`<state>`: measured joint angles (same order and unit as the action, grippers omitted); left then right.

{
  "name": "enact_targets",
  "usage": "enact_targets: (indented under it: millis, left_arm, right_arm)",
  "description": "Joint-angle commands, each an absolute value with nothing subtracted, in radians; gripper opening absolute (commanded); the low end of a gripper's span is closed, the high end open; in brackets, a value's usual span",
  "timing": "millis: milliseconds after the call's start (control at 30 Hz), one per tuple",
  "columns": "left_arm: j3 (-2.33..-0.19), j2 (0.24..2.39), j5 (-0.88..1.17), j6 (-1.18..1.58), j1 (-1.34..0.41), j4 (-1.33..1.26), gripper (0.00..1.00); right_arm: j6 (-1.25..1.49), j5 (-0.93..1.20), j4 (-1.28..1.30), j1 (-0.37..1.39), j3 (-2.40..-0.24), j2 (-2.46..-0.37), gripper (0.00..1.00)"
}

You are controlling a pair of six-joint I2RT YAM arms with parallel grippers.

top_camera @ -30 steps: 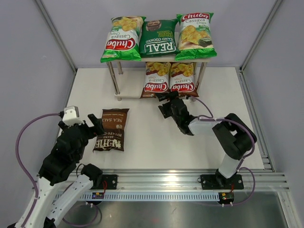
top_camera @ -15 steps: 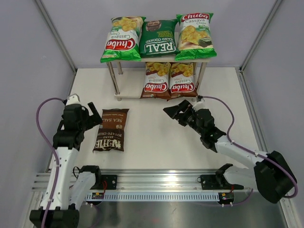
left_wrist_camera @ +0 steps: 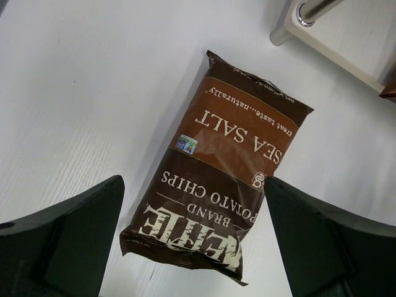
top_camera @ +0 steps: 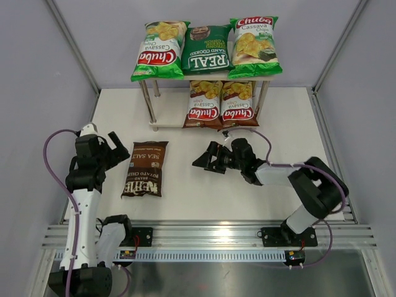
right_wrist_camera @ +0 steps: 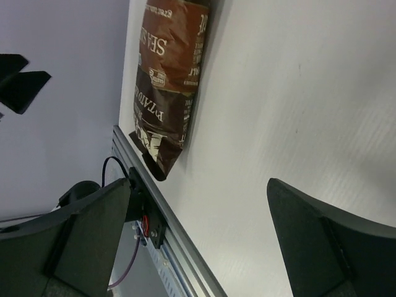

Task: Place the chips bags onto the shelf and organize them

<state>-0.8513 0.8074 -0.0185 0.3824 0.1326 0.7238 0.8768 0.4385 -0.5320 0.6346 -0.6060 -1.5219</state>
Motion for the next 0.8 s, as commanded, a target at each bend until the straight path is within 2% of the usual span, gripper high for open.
enact_targets:
  millis: [0, 133, 333, 500, 767]
  left_arm:
    - [-0.867, 0.759, -0.041, 0.385, 0.138, 0.689, 0.99]
    - [-0.856, 0.719, -0.034, 0.388, 0.138, 0.686, 0.99]
    - [-0.850, 0.681, -0.021, 0.391, 0.137, 0.684, 0.99]
    - [-0.839, 0.643, -0.011, 0.396, 0.137, 0.680, 0.99]
    - [-0.838, 0.635, -0.006, 0.396, 0.135, 0.673, 0.99]
  right_arm:
    - [0.956, 0.456, -0.718, 0.698, -0.722, -1.656, 0.99]
    - [0.962, 0.393, -0.736, 0.778, -0.869, -1.808, 0.99]
    - [1.018, 0.328, -0.802, 0.831, -1.033, -2.032, 0.91]
    - [1.078, 0.359, -0.825, 0.838, -1.153, -2.183, 0.86]
    - [1.112, 0.472, -0.741, 0.839, -1.357, -2.374, 0.85]
